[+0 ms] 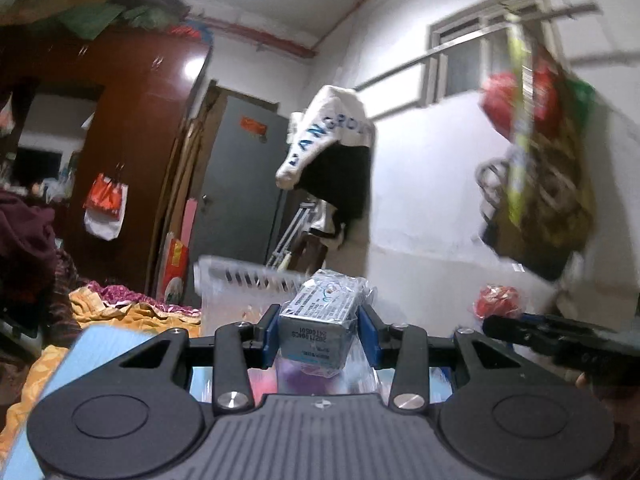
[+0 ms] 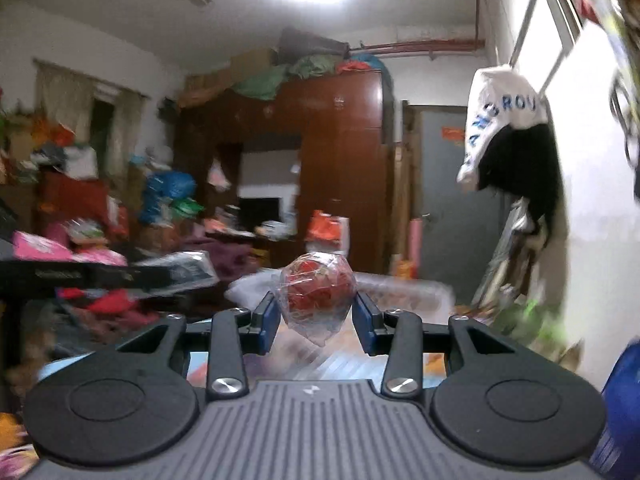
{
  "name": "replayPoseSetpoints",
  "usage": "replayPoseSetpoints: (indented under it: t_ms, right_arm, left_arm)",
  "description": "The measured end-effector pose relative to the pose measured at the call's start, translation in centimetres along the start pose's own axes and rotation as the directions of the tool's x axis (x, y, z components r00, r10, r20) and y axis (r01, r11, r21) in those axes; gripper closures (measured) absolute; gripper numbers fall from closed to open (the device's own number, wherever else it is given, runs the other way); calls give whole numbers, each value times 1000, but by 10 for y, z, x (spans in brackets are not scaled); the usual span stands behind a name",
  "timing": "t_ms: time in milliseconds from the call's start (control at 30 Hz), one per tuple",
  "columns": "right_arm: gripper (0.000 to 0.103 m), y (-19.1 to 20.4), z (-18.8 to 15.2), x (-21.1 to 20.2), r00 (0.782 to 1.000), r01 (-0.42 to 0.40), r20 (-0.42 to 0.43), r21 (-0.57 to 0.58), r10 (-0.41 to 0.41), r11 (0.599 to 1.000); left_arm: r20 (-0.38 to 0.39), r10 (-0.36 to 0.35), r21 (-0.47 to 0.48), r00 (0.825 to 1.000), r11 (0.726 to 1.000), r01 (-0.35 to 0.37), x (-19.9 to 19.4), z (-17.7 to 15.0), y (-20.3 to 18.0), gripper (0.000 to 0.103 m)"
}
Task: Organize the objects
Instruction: 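Carry both held items over the white basket and open both tools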
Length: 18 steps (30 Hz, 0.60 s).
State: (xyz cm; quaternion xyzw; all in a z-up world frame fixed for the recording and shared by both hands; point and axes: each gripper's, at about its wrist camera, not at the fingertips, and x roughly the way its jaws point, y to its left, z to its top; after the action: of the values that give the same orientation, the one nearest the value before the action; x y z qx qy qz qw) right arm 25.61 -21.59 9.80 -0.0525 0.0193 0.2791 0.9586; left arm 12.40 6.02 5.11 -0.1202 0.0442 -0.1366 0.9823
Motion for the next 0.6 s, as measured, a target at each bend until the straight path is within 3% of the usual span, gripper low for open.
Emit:
replayPoseSetpoints:
  t_ms: [100, 200, 333, 433, 467, 500, 533, 567, 600]
  right_arm:
    - [60, -18, 29, 77, 990, 64, -127, -37, -68, 997]
    - [60, -33, 32, 127, 970, 70, -232, -5, -70, 998]
    - [60, -35, 25, 154, 958, 63, -281, -13, -64, 998]
    - [57, -35, 18, 161, 948, 40, -317, 3, -37, 999]
    - [44, -34, 18, 157, 948, 51, -314, -3, -50, 999]
    - [32, -32, 19, 148, 954, 68, -292, -10, -68, 998]
    - [7, -30, 21, 134, 967, 77, -242, -14, -78, 997]
    - [0, -31, 22, 117, 978, 77, -192, -6, -77, 997]
    - [0, -32, 21, 101, 985, 69, -161, 15, -66, 997]
  left_arm:
    - [-64, 37, -11, 997, 999, -38, 57, 40, 4, 59]
    - [-178, 72, -21, 981, 997, -77, 114, 60, 10, 59]
    - [-261, 127, 8, 957, 992, -130, 159, 59, 15, 59]
    - [-259, 128, 18, 957, 992, -128, 172, 51, 16, 53]
    - [-264, 122, 26, 957, 992, -120, 174, 49, 16, 33]
    - [-264, 122, 26, 957, 993, -119, 172, 49, 17, 20]
    - [-247, 123, 29, 961, 992, -120, 165, 48, 17, 20]
    - [-220, 114, 33, 969, 993, -109, 156, 48, 18, 20]
    - [-201, 106, 30, 974, 994, -102, 144, 47, 19, 20]
